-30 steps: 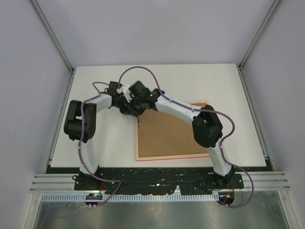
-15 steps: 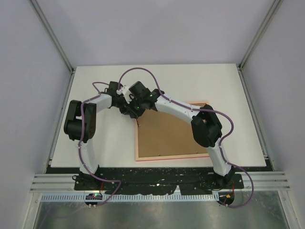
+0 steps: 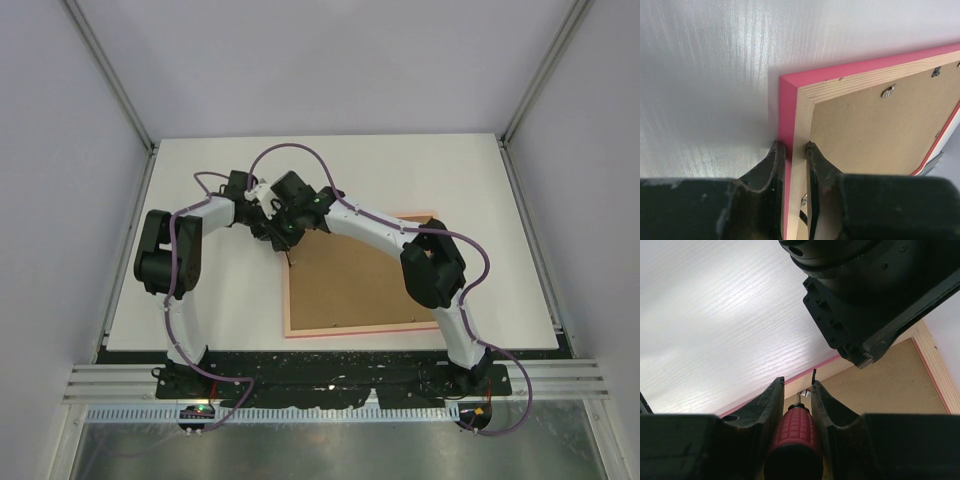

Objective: Take the photo out of the frame
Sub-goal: Release the photo frame item from the photo frame, then adjust the photo frame at the center of the board.

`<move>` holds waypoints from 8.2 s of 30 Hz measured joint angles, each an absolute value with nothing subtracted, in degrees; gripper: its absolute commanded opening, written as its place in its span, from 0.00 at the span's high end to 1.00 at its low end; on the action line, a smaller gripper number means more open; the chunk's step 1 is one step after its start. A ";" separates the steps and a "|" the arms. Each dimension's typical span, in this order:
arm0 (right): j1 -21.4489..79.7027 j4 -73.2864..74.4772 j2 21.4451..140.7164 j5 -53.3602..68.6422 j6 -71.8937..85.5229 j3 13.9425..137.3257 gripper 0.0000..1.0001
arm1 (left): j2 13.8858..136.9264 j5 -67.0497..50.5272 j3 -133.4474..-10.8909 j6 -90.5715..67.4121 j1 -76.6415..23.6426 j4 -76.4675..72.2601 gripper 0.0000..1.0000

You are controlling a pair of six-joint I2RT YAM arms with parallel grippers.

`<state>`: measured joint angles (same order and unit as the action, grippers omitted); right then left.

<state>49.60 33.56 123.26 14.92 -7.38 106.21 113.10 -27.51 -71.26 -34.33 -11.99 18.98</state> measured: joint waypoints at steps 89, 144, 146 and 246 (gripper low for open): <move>48.51 29.34 123.74 13.30 -4.19 105.21 0.92 | 113.12 -27.49 -71.26 -34.35 -11.99 18.83 1.00; 15.64 45.54 96.18 8.45 -20.23 82.56 0.92 | 119.85 -21.82 -86.30 -28.10 -12.23 33.12 0.99; 12.38 47.05 93.73 6.66 -20.75 81.60 0.92 | 120.57 -20.45 -88.14 -27.62 -12.56 34.70 0.97; 13.54 52.14 116.03 -23.46 -28.27 81.23 0.92 | 134.52 -5.06 -116.07 -13.41 -22.50 64.90 0.84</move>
